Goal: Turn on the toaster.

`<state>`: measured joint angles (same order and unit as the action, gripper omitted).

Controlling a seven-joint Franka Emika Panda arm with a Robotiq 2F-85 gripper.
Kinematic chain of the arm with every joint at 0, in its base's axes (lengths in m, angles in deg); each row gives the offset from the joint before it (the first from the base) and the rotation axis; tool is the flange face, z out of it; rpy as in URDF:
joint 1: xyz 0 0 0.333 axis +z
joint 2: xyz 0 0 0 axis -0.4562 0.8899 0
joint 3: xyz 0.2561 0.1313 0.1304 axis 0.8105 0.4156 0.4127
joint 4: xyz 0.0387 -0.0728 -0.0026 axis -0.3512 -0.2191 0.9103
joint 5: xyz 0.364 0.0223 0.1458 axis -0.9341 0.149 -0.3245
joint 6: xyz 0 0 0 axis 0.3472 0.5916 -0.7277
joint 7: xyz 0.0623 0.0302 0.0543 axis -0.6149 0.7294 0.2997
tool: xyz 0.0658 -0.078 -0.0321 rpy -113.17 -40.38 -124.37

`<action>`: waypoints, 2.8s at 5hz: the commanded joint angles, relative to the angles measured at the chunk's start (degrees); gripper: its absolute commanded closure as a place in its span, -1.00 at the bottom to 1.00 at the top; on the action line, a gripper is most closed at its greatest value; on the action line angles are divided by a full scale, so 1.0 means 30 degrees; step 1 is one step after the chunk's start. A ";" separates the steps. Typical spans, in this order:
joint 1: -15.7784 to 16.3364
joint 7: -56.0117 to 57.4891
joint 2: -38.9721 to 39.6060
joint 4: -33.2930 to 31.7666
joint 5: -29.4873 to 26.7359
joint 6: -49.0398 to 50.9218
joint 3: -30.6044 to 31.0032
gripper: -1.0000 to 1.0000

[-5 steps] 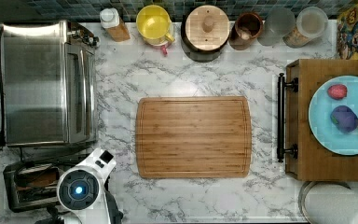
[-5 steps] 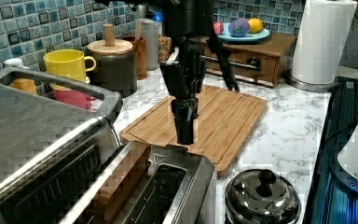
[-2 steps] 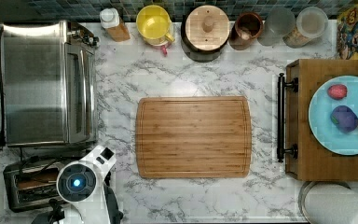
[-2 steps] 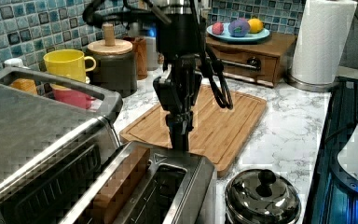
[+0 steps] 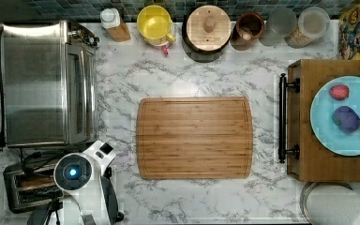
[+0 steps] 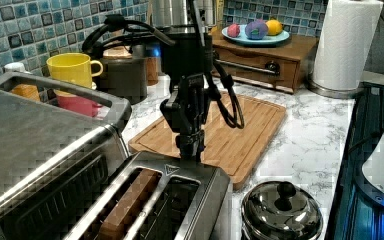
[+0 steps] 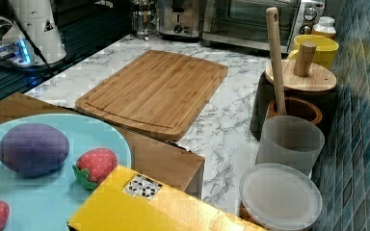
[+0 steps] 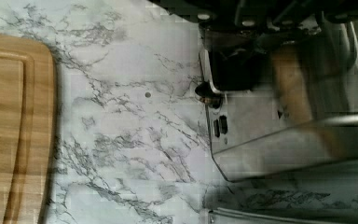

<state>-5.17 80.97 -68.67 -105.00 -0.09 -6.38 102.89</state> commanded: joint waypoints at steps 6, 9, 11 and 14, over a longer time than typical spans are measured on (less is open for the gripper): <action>0.0654 -0.2321 0.5488 -0.1702 0.2991 -0.1931 -0.0827 1.00; 0.1178 -0.2191 0.5464 -0.1691 0.2810 -0.1899 -0.1325 1.00; 0.1327 -0.2153 0.5460 -0.1689 0.2763 -0.1893 -0.1461 1.00; 0.1338 -0.2148 0.5456 -0.1695 0.2759 -0.1894 -0.1474 1.00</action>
